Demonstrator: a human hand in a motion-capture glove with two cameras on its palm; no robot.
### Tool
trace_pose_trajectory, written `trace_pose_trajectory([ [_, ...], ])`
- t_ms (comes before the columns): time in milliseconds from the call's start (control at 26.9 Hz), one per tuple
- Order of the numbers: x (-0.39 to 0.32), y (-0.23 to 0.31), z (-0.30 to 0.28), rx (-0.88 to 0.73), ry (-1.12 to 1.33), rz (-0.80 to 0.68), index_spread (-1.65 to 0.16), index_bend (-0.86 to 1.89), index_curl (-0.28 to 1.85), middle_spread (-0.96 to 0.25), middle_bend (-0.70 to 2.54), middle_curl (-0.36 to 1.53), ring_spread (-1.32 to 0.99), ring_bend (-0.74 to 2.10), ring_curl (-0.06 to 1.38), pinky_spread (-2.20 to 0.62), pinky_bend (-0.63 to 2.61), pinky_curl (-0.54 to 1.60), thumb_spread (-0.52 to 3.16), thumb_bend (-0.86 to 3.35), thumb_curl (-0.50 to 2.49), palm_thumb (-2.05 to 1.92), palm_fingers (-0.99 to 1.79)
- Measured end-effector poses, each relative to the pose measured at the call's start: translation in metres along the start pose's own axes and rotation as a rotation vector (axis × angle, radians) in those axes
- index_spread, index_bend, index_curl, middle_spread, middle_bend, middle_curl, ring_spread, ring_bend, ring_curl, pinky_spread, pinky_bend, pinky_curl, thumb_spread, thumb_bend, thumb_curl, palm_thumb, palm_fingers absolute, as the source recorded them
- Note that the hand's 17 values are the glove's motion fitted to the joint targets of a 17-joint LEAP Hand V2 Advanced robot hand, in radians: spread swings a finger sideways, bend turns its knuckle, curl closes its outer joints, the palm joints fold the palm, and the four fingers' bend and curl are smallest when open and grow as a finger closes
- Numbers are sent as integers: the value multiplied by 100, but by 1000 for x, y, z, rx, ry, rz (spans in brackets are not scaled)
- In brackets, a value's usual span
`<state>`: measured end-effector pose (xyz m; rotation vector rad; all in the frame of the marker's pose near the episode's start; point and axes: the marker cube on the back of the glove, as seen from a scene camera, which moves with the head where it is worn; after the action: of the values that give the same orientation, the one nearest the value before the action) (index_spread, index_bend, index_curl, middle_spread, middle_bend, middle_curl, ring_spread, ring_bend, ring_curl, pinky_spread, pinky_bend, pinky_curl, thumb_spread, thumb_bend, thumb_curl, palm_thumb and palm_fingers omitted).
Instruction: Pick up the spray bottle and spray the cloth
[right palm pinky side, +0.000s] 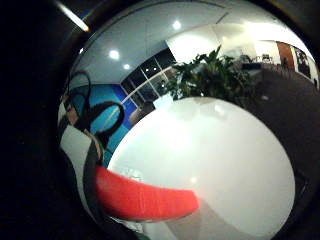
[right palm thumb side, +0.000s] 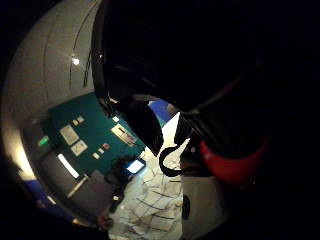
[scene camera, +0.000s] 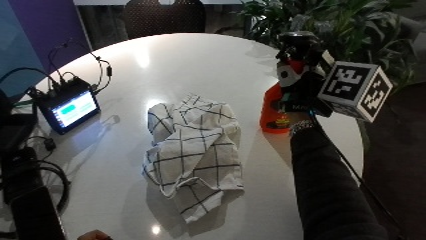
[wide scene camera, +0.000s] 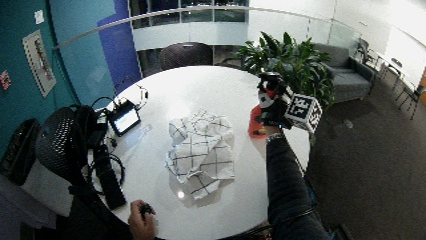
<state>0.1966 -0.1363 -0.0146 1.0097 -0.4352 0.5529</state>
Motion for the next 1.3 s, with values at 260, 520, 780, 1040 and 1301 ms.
trace_pose_trajectory([
  [260, -16, -7, -10, 0, -49, 4, -27, 23, 36, -19, 46, 47, -19, 68, 46, -27, 51, 42, 85, -2, 46, 83, 147],
  [520, -47, -32, -30, -65, 7, -163, -26, 27, 41, -19, 49, 49, -18, 70, 46, -30, 53, 42, 75, -1, 52, 85, 143],
  [780, -74, -48, -34, -141, 104, -331, -26, 31, 45, -19, 50, 49, -19, 69, 46, -32, 52, 42, 61, -1, 58, 91, 140],
  [1040, -114, -46, -29, -178, 351, -678, -26, 33, 48, -18, 54, 50, -20, 67, 46, -32, 50, 42, 52, -3, 63, 91, 140],
  [1301, -147, -16, -9, -230, 561, -1077, -26, 34, 50, -17, 56, 51, -20, 68, 46, -32, 50, 43, 47, -3, 66, 91, 140],
])
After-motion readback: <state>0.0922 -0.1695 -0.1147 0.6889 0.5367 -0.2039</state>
